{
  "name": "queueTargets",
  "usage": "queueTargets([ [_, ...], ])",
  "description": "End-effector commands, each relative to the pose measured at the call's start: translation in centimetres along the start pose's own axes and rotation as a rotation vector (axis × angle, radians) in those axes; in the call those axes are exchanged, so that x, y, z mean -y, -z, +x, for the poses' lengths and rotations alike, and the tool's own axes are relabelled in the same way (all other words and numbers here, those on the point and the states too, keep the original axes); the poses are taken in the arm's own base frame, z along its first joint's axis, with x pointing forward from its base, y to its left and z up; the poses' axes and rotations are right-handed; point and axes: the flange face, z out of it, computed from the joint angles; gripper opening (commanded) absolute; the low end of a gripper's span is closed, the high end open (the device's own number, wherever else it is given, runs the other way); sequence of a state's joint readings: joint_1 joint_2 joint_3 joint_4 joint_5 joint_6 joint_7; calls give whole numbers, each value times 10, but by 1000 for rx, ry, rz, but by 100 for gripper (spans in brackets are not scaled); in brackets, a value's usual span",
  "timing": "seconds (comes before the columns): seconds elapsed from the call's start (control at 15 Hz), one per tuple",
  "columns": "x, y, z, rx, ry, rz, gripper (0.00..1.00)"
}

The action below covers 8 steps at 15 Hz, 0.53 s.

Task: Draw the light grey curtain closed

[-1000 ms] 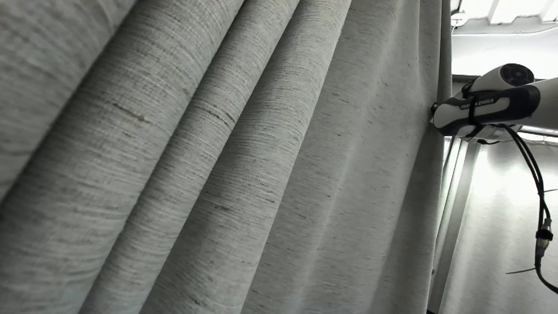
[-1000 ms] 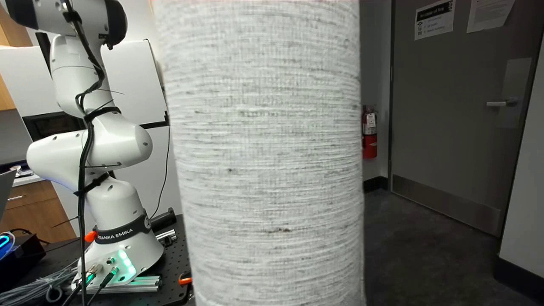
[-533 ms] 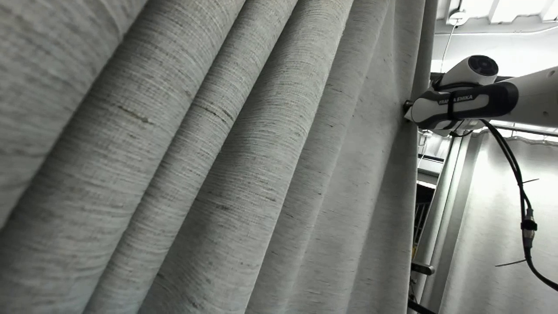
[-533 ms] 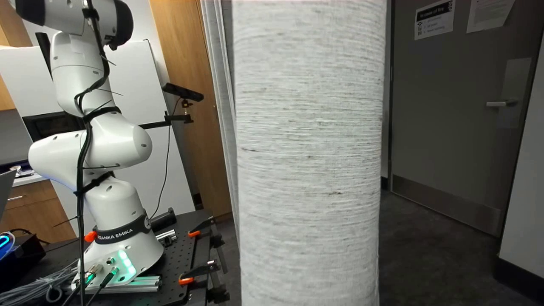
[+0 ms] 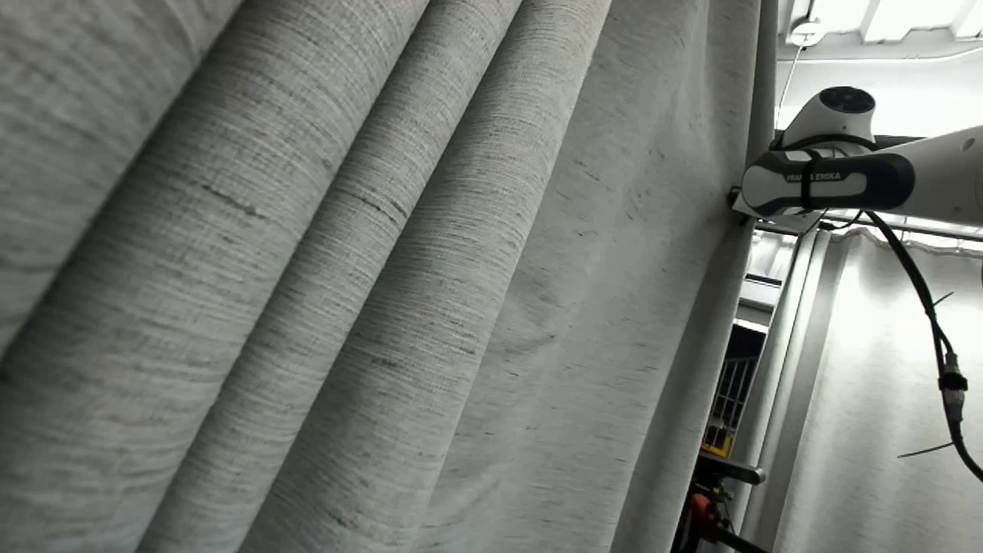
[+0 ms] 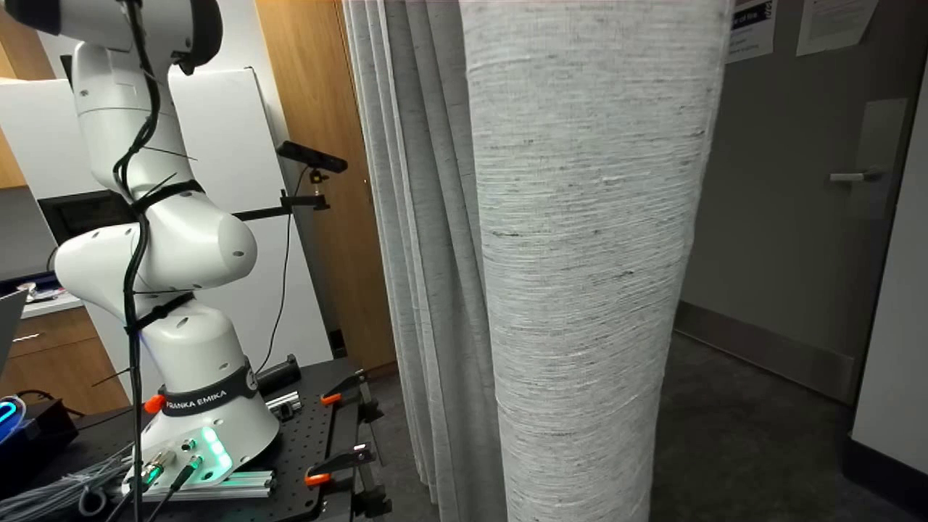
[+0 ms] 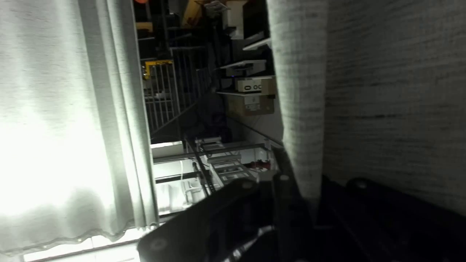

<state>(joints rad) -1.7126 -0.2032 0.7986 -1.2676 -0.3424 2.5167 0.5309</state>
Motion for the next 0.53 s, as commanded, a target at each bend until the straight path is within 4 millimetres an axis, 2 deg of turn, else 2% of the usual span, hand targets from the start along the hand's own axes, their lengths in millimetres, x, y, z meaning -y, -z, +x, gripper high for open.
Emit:
queueTargets([
  [0.0, -85, -40, 11, 89, -92, -129, 0],
  [0.13, -125, -53, 17, 95, -138, -173, 0],
  [0.27, -152, -62, 27, 80, -168, -192, 0],
  [0.33, -156, -65, 28, 76, -186, -186, 0],
  [0.47, -145, -63, 32, 68, -194, -169, 0],
])
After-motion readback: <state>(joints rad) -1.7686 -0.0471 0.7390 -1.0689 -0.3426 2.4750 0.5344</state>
